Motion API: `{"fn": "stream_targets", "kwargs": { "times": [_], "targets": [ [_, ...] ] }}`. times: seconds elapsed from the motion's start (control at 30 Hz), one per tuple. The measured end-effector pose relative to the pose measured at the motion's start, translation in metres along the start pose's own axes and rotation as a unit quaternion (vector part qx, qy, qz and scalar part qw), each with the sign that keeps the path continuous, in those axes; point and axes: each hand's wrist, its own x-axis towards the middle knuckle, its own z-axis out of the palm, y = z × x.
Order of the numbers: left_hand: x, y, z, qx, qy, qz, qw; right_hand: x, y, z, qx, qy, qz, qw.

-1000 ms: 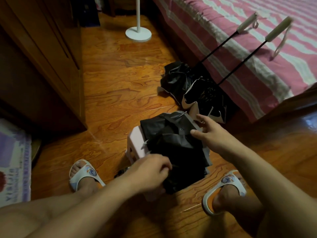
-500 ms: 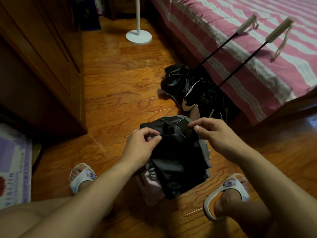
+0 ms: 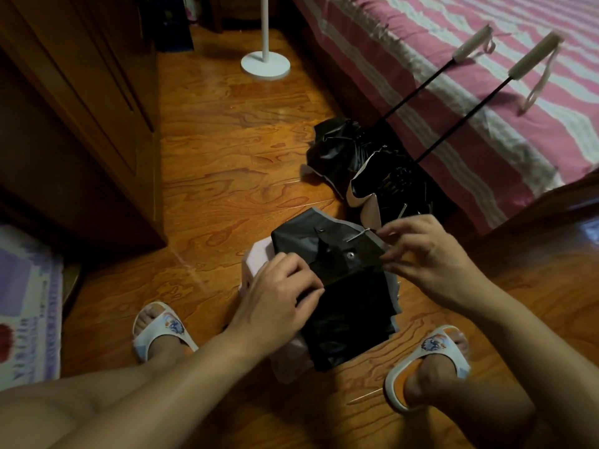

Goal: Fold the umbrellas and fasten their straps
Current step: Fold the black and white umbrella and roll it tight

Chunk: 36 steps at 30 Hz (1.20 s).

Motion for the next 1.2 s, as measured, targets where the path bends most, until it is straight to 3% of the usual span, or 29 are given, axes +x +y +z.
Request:
{"fn": "stream_targets", "kwargs": {
  "times": [0.1,0.23,0.33,0.53,0.77,0.9,1.03,1.13,1.2],
  "targets": [
    [-0.013,0.001,0.006,0.011,-0.06,0.026,0.998,-0.027,0.013,0.01,0.001,-0.069,0.017,0.997],
    [-0.034,-0.005,0.027,0.061,-0.141,0.069,0.986,-0.051,0.026,0.042,-0.1,-0.159,0.001,0.982],
    [-0.035,-0.01,0.038,0.105,-0.167,0.088,0.976,-0.036,0.013,0.054,-0.097,-0.212,0.106,0.967],
    [-0.027,-0.007,0.04,0.114,-0.185,0.095,0.972,-0.006,-0.012,0.084,0.162,-0.103,0.23,0.954],
    [-0.034,-0.014,0.032,0.106,-0.243,0.105,0.959,-0.033,-0.026,0.037,0.392,-0.154,0.235,0.876],
    [-0.045,-0.022,0.026,0.105,-0.272,0.107,0.951,-0.088,-0.028,0.026,0.373,-0.222,0.26,0.862],
    [-0.049,-0.027,0.024,0.095,-0.287,0.123,0.945,-0.133,-0.005,0.042,0.251,-0.267,0.279,0.888],
    [-0.044,-0.028,0.021,0.079,-0.255,0.105,0.958,-0.147,0.021,0.063,0.181,-0.286,0.294,0.894],
    [-0.042,-0.032,0.019,0.07,-0.197,0.048,0.977,-0.146,0.028,0.076,0.144,-0.285,0.322,0.891]
  ]
}}
